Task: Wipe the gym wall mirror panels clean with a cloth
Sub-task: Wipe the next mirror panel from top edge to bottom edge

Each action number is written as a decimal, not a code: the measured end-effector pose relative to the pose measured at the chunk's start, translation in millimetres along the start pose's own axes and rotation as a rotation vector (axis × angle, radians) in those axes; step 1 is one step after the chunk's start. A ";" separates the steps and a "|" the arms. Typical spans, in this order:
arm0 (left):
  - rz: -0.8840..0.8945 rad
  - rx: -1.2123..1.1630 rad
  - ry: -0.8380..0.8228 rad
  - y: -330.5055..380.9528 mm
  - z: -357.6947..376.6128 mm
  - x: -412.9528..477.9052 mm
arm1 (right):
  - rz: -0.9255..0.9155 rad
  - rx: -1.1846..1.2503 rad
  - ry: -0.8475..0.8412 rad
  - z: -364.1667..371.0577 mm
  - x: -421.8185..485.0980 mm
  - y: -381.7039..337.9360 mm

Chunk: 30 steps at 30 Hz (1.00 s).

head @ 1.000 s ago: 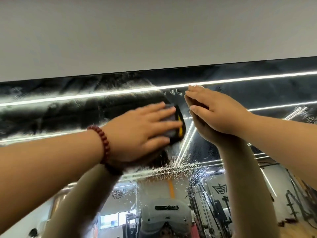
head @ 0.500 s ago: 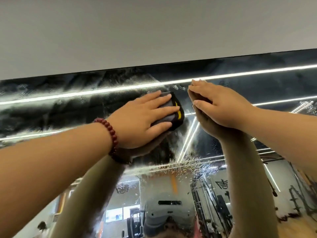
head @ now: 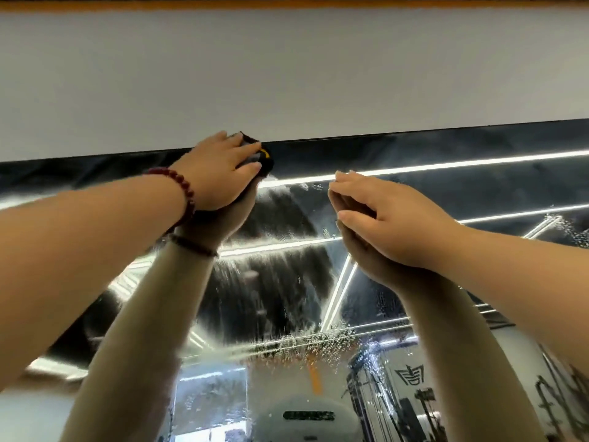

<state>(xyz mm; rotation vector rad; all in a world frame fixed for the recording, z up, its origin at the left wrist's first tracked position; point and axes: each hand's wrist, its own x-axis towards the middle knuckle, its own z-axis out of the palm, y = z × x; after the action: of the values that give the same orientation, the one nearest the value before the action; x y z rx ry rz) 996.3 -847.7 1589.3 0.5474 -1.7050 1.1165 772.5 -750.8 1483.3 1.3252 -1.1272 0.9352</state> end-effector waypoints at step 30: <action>0.284 0.048 -0.074 52.5 6.2 4.7 | 0.061 -0.091 -0.066 -23.7 -42.8 56.7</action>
<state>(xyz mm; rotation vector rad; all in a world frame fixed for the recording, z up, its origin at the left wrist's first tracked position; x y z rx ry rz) 950.9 -827.5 1570.7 0.3875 -1.8647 1.3555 709.5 -719.6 1457.4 1.2617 -1.2529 0.8791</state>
